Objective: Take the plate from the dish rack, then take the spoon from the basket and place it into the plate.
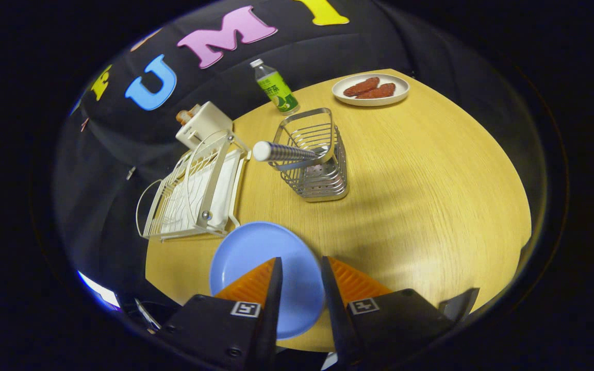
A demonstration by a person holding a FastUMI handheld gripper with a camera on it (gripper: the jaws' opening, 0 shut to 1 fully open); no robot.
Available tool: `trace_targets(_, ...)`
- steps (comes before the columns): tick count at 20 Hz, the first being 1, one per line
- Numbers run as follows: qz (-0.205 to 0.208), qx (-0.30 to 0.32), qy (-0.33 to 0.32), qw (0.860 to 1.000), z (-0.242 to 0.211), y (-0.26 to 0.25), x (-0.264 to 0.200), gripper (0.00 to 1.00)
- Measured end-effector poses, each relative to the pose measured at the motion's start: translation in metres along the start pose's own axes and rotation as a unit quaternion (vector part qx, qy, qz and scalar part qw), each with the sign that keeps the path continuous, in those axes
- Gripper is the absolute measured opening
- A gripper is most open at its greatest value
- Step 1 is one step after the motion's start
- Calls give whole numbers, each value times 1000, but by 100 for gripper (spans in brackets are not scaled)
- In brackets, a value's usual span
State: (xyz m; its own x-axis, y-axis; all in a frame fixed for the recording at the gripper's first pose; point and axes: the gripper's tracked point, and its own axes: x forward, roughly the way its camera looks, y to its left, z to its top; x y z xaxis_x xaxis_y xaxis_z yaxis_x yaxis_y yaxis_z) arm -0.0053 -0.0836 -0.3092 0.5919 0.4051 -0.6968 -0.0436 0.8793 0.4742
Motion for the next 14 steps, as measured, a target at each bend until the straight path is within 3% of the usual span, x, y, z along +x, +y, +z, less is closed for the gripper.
trace_targets(1, 1, -28, -12, 1000, 6, -6, -2, 59)
trace_targets(2, -4, -58, -29, 998, 16, -12, -3, 78)
trace_targets(3, -7, -88, -51, 995, 28, -17, -6, 80)
trace_targets(5, -8, -153, -101, 983, 50, -19, -14, 98)
trace_targets(9, 8, -272, -199, 941, 93, 1, -24, 99)
trace_targets(14, 24, -323, -244, 914, 116, 20, -13, 99)
